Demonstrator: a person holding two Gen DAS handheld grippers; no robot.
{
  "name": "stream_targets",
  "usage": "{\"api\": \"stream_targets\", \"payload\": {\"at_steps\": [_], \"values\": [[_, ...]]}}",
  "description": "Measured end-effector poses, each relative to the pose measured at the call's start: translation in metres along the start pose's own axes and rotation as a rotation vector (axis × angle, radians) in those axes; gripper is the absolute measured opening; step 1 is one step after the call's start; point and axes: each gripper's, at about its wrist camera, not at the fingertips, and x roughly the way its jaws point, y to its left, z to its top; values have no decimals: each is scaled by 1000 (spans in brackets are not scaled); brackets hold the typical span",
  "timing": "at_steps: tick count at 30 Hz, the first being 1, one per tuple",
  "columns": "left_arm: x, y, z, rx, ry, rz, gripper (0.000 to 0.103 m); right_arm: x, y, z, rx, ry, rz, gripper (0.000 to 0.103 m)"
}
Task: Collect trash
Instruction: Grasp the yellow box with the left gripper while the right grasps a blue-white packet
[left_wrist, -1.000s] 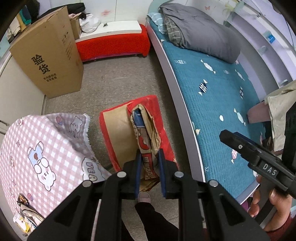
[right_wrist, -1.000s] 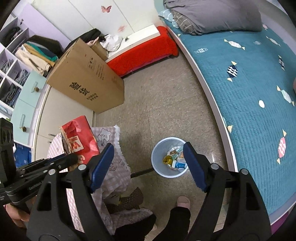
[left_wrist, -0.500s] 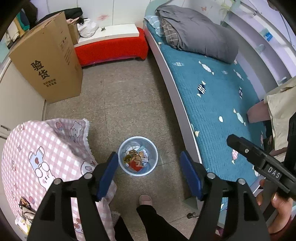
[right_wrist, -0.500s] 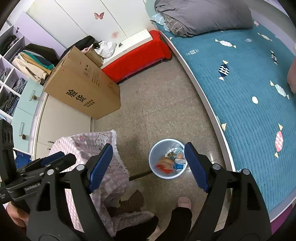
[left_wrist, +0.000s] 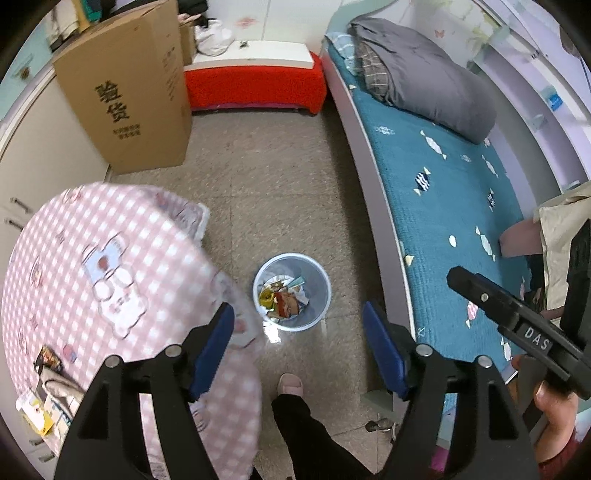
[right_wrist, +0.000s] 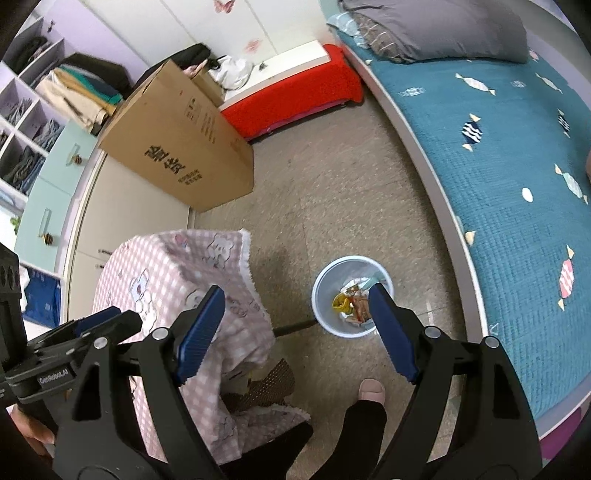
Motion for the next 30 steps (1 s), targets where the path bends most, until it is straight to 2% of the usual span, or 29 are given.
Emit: {"api": "stream_targets", "payload": {"at_steps": [6, 9, 14, 22, 25, 30], "values": [[-21, 65, -27, -7, -5, -7, 71, 12, 66, -32, -35, 0, -1, 79], [-36, 112, -44, -7, -11, 0, 71, 23, 109, -56, -44, 1, 7, 79], [-61, 207, -84, -62, -15, 35, 71, 52, 202, -113, -71, 15, 49, 79], [-80, 349, -156, -257, 23, 119, 72, 94, 301, -189, -140, 91, 66, 79], [-83, 393, -179, -369, 37, 140, 74, 104, 327, -204, -184, 115, 66, 79], [-78, 442, -208, -549, 67, 141, 75, 116, 352, -217, -220, 137, 67, 79]]}}
